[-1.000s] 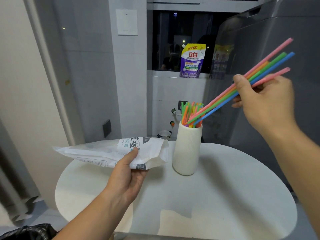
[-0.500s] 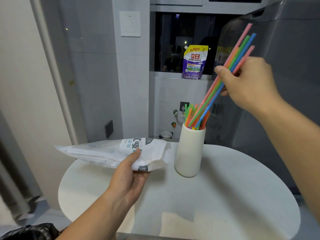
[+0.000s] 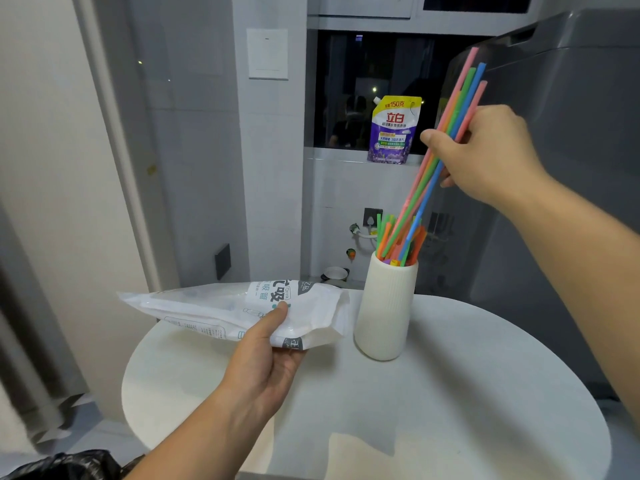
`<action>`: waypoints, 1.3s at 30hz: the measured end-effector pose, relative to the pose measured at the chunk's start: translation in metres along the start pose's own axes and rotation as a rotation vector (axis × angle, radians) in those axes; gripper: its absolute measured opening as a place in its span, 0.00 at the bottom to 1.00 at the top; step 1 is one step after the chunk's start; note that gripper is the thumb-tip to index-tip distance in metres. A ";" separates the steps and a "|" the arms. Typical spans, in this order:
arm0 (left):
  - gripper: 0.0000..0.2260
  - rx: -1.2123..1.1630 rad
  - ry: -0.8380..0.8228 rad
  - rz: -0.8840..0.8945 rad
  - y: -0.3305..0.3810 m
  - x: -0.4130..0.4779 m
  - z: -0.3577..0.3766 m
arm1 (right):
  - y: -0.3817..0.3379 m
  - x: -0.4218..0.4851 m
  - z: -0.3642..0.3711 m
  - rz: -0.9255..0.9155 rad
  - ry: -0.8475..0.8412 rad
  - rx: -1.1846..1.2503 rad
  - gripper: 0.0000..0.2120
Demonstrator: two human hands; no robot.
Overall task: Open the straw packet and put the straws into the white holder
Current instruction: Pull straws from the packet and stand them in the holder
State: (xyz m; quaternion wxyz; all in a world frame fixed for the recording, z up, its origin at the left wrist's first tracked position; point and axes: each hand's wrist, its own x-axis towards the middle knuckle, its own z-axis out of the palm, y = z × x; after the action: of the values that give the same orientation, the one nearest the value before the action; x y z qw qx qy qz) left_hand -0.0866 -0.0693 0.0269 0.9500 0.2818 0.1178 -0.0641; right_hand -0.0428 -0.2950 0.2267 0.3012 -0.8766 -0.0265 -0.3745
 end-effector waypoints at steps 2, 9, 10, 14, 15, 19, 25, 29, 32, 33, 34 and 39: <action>0.14 -0.002 0.001 0.002 0.000 0.001 -0.001 | -0.001 0.002 -0.002 -0.004 -0.006 -0.006 0.18; 0.15 -0.006 -0.001 -0.009 0.000 0.000 -0.001 | 0.001 0.003 0.003 -0.011 -0.033 -0.023 0.19; 0.15 -0.010 0.002 -0.010 0.000 0.000 0.000 | 0.002 0.002 0.005 -0.007 -0.036 -0.021 0.19; 0.15 -0.027 0.014 -0.004 0.000 -0.001 0.001 | 0.005 0.002 0.010 0.033 -0.037 -0.004 0.21; 0.15 -0.026 0.014 -0.001 0.000 0.000 0.000 | 0.005 0.003 0.010 0.040 -0.035 -0.001 0.20; 0.14 -0.021 0.009 0.002 -0.001 0.001 -0.001 | 0.004 0.005 0.012 0.055 -0.025 0.002 0.20; 0.14 -0.012 0.003 0.006 -0.002 0.001 -0.001 | 0.001 0.005 0.015 0.060 -0.013 -0.003 0.21; 0.14 -0.006 -0.007 0.010 -0.001 0.002 -0.001 | 0.001 0.004 0.011 0.056 0.028 -0.004 0.19; 0.14 -0.001 -0.010 0.014 -0.001 0.001 0.000 | 0.001 0.003 0.010 0.045 0.034 -0.007 0.18; 0.14 -0.001 -0.008 0.013 -0.001 0.000 0.000 | 0.001 0.002 0.010 0.045 0.028 -0.005 0.18; 0.14 0.000 -0.009 0.008 -0.001 0.000 0.000 | 0.001 0.002 0.011 0.050 0.021 -0.001 0.18; 0.14 -0.005 -0.021 -0.001 -0.001 -0.001 -0.001 | 0.001 0.004 0.008 0.066 0.037 0.018 0.18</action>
State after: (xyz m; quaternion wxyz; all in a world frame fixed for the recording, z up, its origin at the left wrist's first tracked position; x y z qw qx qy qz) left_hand -0.0878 -0.0700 0.0259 0.9518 0.2789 0.1080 -0.0675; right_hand -0.0349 -0.2925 0.2245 0.3219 -0.8670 0.0046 -0.3804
